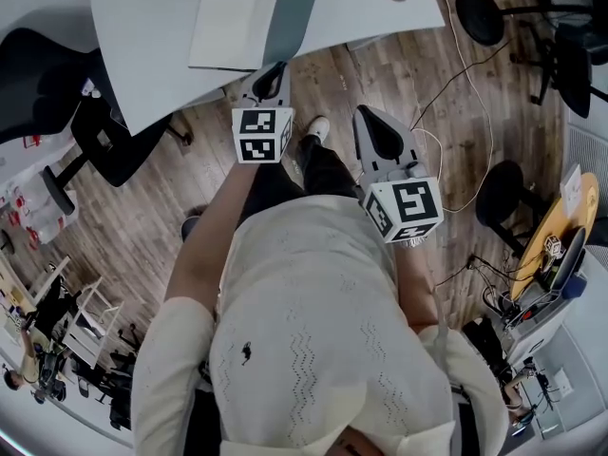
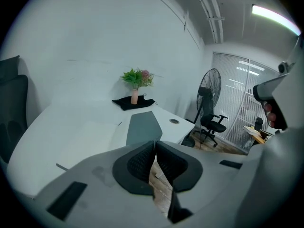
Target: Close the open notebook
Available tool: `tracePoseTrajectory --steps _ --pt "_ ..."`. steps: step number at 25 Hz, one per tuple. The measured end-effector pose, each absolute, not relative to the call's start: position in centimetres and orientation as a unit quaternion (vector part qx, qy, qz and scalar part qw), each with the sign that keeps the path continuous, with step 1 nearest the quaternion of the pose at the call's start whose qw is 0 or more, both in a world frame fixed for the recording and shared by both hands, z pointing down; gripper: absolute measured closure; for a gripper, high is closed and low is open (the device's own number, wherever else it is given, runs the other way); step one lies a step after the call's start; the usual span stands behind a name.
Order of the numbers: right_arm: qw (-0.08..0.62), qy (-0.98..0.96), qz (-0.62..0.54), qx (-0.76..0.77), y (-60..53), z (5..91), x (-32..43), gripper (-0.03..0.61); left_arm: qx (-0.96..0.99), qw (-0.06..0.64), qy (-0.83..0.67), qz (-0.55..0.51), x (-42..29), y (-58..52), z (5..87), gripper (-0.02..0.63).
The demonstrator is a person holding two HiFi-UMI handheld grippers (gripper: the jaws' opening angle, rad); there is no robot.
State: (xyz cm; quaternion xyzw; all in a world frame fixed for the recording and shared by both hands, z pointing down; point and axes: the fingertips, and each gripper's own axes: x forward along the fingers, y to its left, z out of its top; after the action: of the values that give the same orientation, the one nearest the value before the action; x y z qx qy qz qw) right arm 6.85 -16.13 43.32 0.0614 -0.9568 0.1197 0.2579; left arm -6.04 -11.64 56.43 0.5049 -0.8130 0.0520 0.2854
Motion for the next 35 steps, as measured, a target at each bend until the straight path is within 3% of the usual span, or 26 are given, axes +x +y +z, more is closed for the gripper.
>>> tracePoseTrajectory --steps 35 --pt "0.252 -0.950 0.137 0.124 -9.3 42.6 1.0 0.577 0.598 0.262 -0.754 0.073 -8.6 -8.8 53.8 0.594"
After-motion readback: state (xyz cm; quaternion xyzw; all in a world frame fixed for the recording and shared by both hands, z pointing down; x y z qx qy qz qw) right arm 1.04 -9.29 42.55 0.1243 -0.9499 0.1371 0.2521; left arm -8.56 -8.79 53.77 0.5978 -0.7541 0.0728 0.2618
